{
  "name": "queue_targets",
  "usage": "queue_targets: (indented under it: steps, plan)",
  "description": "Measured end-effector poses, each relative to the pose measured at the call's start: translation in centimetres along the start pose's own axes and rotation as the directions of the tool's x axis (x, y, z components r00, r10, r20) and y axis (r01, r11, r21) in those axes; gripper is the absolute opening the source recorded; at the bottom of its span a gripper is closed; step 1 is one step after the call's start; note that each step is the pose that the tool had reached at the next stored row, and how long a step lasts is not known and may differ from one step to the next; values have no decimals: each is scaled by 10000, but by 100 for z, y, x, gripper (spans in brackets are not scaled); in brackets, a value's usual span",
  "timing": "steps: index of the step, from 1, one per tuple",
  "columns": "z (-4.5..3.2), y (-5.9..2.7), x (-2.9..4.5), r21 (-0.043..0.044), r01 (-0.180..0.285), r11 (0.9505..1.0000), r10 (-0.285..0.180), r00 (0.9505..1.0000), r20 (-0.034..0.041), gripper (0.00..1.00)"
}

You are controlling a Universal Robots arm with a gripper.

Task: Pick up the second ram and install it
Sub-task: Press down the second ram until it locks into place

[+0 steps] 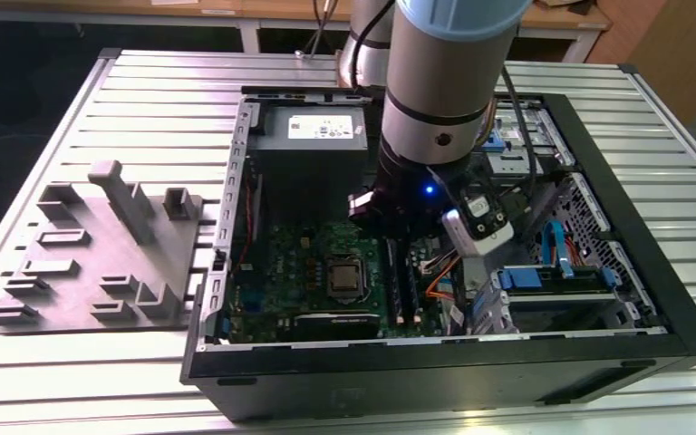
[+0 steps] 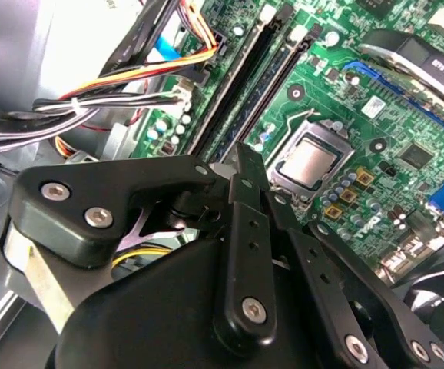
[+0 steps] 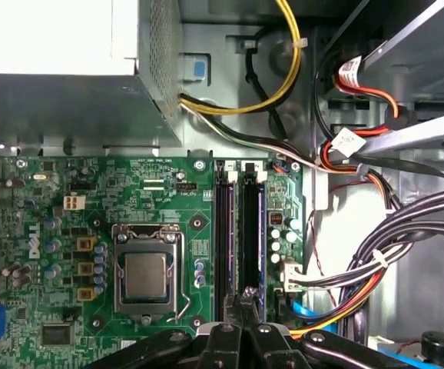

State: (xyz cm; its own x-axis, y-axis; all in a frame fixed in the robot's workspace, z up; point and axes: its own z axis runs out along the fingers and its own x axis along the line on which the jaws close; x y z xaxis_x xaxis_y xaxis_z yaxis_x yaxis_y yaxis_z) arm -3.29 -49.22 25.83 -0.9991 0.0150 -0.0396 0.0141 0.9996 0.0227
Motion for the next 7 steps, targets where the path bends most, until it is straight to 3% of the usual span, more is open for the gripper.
queue_targets:
  steps: [7]
  plan:
    - [-20,0,-1,3,0,10000,0,10000,-1,10]
